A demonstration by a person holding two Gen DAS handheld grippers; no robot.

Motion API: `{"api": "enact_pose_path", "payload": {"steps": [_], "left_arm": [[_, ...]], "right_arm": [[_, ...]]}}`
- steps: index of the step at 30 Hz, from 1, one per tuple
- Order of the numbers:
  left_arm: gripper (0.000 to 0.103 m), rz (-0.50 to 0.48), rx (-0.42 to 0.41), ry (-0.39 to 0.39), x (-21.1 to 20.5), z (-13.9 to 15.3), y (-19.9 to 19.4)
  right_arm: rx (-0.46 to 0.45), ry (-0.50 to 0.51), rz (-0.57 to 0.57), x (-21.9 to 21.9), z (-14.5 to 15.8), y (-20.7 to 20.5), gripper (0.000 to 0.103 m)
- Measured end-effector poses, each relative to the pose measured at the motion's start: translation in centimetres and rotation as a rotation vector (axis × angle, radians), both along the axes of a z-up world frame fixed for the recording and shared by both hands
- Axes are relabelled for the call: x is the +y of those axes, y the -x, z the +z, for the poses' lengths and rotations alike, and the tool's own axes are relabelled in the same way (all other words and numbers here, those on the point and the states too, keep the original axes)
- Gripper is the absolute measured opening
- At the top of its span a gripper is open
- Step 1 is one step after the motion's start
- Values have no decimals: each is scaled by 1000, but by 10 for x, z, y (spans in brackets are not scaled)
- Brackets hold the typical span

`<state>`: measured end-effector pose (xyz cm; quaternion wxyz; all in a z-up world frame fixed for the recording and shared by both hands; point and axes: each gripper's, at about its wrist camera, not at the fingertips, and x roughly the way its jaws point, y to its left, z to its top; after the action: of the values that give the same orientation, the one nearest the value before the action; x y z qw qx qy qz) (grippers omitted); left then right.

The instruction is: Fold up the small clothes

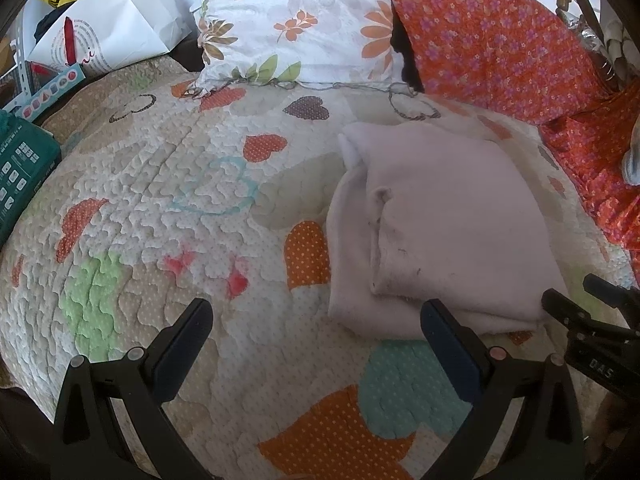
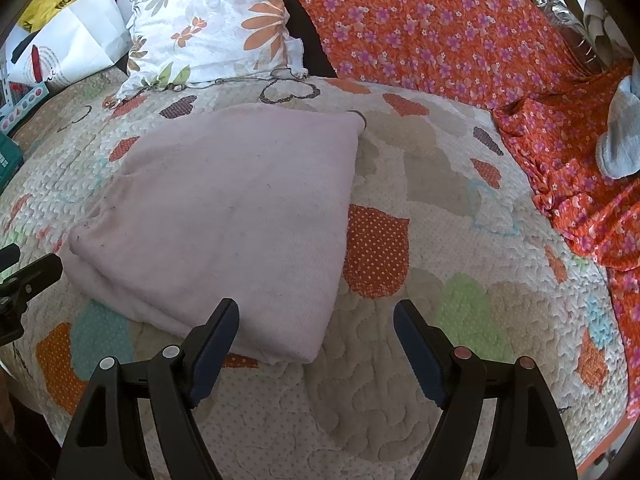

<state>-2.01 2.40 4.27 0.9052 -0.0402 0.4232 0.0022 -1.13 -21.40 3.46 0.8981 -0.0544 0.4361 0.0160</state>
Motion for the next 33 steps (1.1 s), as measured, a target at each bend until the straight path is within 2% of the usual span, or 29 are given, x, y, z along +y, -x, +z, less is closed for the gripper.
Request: {"api": "enact_pose_path", "payload": {"steps": [33], "left_arm": [[103, -13, 38, 38, -3, -1, 4]], "right_arm": [[6, 4, 12, 5, -1, 3, 86]]}}
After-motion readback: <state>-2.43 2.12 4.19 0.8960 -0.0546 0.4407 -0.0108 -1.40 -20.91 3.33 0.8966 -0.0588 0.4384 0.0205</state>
